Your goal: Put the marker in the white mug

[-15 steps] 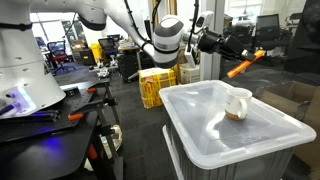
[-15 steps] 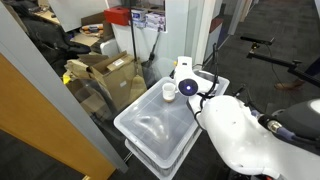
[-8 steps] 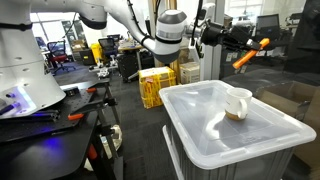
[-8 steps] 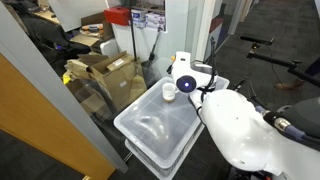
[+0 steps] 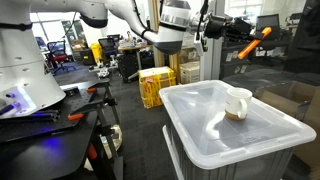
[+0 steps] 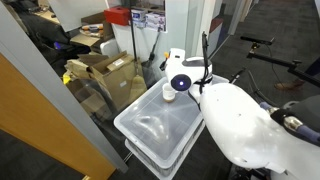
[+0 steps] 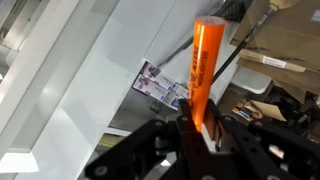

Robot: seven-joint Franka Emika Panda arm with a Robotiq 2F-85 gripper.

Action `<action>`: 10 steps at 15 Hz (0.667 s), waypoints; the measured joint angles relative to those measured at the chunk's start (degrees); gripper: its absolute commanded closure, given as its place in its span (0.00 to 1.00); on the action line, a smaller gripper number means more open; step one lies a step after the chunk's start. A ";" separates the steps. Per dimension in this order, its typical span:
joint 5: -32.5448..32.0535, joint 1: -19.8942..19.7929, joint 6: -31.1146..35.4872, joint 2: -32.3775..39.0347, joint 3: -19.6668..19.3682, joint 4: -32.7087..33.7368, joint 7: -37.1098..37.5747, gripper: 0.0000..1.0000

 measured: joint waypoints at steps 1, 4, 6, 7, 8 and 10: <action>-2.31 -0.10 -0.08 0.00 -0.50 0.83 2.61 0.95; -9.79 -0.86 -1.21 -0.01 -1.24 3.94 11.19 0.95; -16.53 -1.65 -3.34 -0.01 -1.23 6.60 18.65 0.95; -20.87 -2.09 -4.84 -0.01 -1.17 8.10 23.37 0.95; -25.12 -2.57 -6.40 -0.01 -0.92 9.56 28.05 0.95; -33.79 -3.75 -10.21 -0.03 0.50 12.72 37.63 0.95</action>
